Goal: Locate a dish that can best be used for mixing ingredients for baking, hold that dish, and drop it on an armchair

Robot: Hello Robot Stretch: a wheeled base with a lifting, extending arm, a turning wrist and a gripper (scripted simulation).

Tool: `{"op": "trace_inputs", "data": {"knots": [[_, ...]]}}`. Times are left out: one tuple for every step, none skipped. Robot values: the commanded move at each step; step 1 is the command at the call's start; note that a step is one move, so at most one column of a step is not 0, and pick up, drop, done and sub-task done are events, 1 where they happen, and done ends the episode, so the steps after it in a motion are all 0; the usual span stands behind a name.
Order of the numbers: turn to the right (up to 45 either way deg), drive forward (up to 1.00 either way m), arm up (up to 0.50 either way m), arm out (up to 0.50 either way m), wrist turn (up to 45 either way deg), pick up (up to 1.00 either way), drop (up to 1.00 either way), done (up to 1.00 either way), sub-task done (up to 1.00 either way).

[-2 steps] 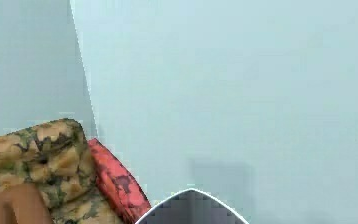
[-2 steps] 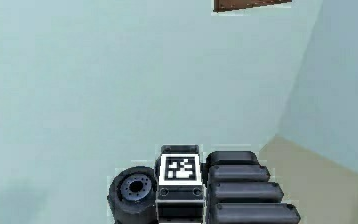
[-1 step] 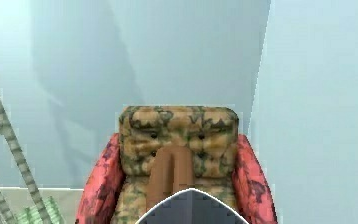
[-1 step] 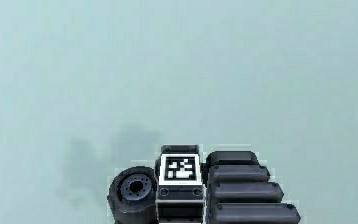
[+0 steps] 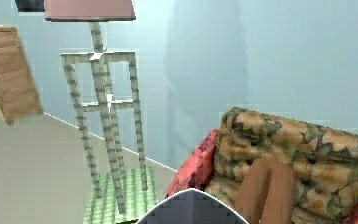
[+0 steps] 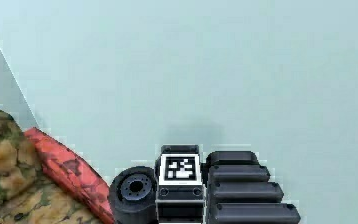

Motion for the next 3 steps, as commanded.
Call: {"op": "trace_inputs", "data": {"knots": [[45.0, 0.00, 0.00, 0.00, 0.0, 0.00, 0.00, 0.00, 0.00], [27.0, 0.00, 0.00, 0.00, 0.0, 0.00, 0.00, 0.00, 0.00], [-45.0, 0.00, 0.00, 0.00, 0.0, 0.00, 0.00, 0.00, 0.00]]}}
